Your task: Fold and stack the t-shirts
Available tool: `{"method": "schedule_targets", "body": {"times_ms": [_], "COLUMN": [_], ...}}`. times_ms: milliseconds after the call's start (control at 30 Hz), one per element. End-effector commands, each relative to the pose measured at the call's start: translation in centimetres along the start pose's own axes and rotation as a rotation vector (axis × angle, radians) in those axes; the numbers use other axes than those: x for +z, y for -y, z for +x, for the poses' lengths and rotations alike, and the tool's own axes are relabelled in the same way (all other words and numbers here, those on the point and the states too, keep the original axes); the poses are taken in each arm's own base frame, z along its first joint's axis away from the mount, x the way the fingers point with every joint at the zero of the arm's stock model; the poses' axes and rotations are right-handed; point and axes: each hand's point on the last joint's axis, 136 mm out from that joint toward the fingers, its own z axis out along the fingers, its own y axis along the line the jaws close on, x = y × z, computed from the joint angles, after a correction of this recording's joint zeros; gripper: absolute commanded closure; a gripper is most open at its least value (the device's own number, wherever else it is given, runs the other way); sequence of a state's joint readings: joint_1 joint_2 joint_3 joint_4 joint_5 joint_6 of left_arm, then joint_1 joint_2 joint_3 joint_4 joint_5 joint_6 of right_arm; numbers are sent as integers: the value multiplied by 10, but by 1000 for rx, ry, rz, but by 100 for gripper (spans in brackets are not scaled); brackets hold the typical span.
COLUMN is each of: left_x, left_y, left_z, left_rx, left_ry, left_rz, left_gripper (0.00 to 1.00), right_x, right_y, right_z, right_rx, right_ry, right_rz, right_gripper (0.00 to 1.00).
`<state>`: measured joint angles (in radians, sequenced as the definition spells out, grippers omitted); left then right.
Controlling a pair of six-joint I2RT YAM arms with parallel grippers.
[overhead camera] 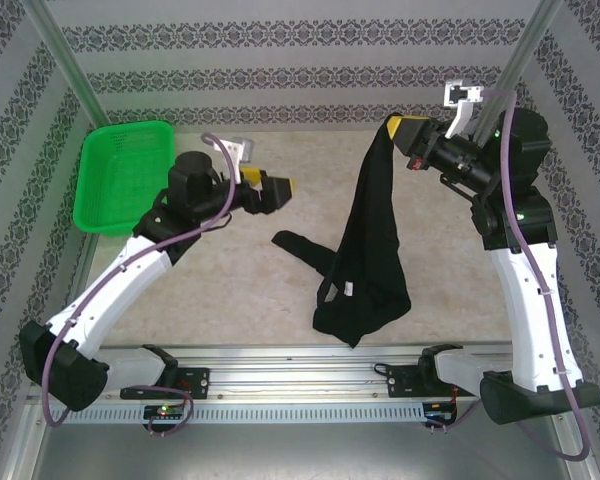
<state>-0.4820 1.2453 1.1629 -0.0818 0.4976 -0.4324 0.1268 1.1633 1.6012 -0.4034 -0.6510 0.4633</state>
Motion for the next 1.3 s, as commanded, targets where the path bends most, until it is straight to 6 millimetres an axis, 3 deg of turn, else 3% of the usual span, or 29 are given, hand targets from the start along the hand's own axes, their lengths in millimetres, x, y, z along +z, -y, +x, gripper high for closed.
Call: {"method": "schedule_targets", "body": {"times_ms": [0, 67, 133, 300, 400, 500, 600, 700, 833, 1000, 1133, 1267], "left_x": [25, 36, 47, 84, 107, 129, 147, 147, 138, 112, 104, 117], "left_y": [0, 0, 1, 19, -2, -4, -35, -60, -67, -83, -89, -83], "left_z": [68, 94, 103, 91, 84, 77, 73, 61, 43, 29, 35, 51], "left_rx": [-36, -24, -15, 74, 122, 161, 172, 148, 164, 118, 72, 59], "left_ry": [-165, -218, -234, -224, -225, -236, -258, -216, -168, -61, -45, -87], "left_rz": [51, 40, 30, 50, -36, -25, -91, -125, -118, -113, -34, 67], "left_gripper": [0, 0, 0, 0, 0, 0, 4, 13, 13, 2, 0, 0], "right_x": [-5, -2, 3, 20, 24, 29, 33, 34, 32, 31, 36, 42], "right_y": [-7, -4, -5, -16, -26, -32, -38, -41, -41, -40, -35, -37], "right_z": [-15, -17, -20, -25, -30, -37, -39, -37, -34, -27, -23, -19], "right_rx": [-61, -62, -58, -57, -69, -70, -70, -81, -94, -103, -95, -73], "right_ry": [35, 33, 31, 6, 2, 4, -3, -15, -24, -44, -57, -67], "right_rz": [20, 31, 23, -29, -57, -70, -91, -96, -95, -98, -100, -128], "right_gripper": [100, 100, 100, 100, 100, 100, 100, 100, 100, 100, 100, 100]}}
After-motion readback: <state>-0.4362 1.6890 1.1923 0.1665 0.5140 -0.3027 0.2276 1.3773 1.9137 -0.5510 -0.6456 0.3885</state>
